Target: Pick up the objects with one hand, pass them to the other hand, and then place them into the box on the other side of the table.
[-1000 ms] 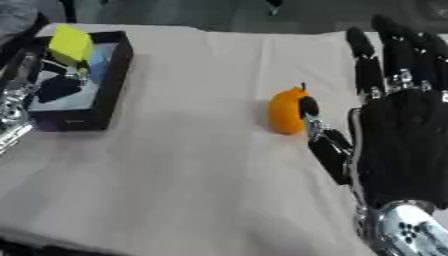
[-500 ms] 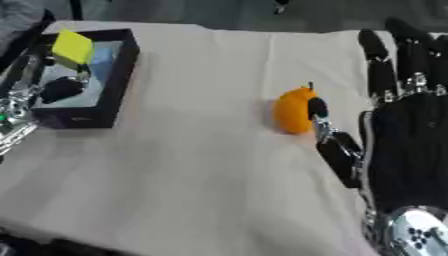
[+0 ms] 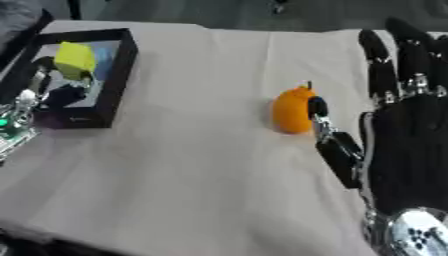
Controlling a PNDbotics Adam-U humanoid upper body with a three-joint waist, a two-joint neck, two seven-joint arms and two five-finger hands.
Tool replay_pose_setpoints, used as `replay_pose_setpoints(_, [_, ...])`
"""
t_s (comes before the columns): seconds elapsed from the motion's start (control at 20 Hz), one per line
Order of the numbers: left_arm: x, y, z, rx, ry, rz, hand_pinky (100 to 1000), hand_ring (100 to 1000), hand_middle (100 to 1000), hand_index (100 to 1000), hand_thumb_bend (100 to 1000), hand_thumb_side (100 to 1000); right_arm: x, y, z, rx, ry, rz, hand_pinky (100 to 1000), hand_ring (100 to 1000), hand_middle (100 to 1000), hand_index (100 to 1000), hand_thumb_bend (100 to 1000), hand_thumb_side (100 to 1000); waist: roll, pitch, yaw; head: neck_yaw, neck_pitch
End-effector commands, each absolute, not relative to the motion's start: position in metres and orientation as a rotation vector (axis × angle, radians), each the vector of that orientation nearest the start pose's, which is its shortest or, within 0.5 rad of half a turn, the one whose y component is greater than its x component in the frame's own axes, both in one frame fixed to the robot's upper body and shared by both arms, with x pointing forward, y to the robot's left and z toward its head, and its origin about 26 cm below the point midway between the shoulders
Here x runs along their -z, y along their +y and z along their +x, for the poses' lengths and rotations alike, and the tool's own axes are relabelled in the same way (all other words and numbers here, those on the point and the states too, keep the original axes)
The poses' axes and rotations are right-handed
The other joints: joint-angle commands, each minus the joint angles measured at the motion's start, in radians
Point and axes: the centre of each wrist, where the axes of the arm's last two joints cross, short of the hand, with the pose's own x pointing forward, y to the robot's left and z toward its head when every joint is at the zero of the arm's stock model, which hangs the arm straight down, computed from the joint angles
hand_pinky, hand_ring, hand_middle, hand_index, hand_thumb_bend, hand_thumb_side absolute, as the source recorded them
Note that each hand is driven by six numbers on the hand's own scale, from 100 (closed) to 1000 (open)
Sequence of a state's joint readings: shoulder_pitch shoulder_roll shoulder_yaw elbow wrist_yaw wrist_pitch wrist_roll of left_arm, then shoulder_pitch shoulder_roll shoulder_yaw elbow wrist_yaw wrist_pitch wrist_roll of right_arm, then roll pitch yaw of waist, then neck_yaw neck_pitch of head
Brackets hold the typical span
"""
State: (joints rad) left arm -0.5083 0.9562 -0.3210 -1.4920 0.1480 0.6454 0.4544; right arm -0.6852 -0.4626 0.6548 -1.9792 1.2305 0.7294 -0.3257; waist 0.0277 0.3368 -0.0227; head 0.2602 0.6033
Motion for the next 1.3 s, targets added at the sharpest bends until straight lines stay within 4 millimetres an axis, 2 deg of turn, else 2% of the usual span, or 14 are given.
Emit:
replay_pose_setpoints(0.05, [-0.22,0.377,0.364,0.213,-1.171,1.33,1000,1000,976,976,139,611,-0.229,-0.112,0.278,0.694,2.638,2.027,885,832,833,836,526,271,-0.009,-0.002,-0.001,-0.001,-0.012])
replay_pose_setpoints(0.2, [-0.222,0.38,0.365,0.227,-1.159,1.319,1000,1000,977,977,123,394,-0.229,-0.112,0.278,0.693,2.639,2.026,885,831,833,837,526,273,-0.008,-0.001,-0.003,-0.002,-0.012])
replay_pose_setpoints(0.25, [-0.222,0.381,0.365,0.23,-1.156,1.316,1000,1000,977,977,122,363,-0.229,-0.112,0.278,0.692,2.639,2.025,885,831,833,837,526,273,-0.007,-0.001,-0.004,-0.001,-0.012])
replay_pose_setpoints(0.3, [-0.223,0.381,0.366,0.232,-1.154,1.312,1000,1000,977,977,152,193,-0.228,-0.112,0.278,0.691,2.639,2.025,885,831,832,838,525,273,-0.007,-0.001,-0.004,-0.001,-0.013])
replay_pose_setpoints(0.6, [-0.227,0.385,0.367,0.211,-1.142,1.333,1000,997,971,949,100,269,-0.228,-0.113,0.279,0.683,2.636,2.025,885,830,831,838,526,271,-0.004,0.0,-0.004,0.0,-0.014])
replay_pose_setpoints(1.1, [-0.228,0.386,0.368,0.156,-1.182,1.337,1000,979,942,935,100,260,-0.228,-0.113,0.279,0.679,2.636,2.022,884,829,829,836,528,264,-0.003,-0.002,-0.006,0.001,-0.015])
replay_pose_setpoints(1.2, [-0.23,0.382,0.367,0.159,-1.218,1.306,1000,963,917,897,100,244,-0.229,-0.114,0.279,0.676,2.634,2.031,885,831,830,837,532,256,-0.003,-0.005,-0.005,-0.011,-0.012])
replay_pose_setpoints(1.25, [-0.233,0.378,0.366,0.165,-1.249,1.288,1000,952,912,885,100,278,-0.23,-0.114,0.28,0.678,2.63,2.037,885,832,831,839,535,254,-0.004,-0.007,-0.004,-0.024,-0.01])
replay_pose_setpoints(1.3, [-0.235,0.374,0.364,0.17,-1.28,1.274,1000,912,909,877,100,433,-0.231,-0.115,0.28,0.68,2.627,2.044,886,833,832,840,547,258,-0.004,-0.009,-0.003,-0.036,-0.008])
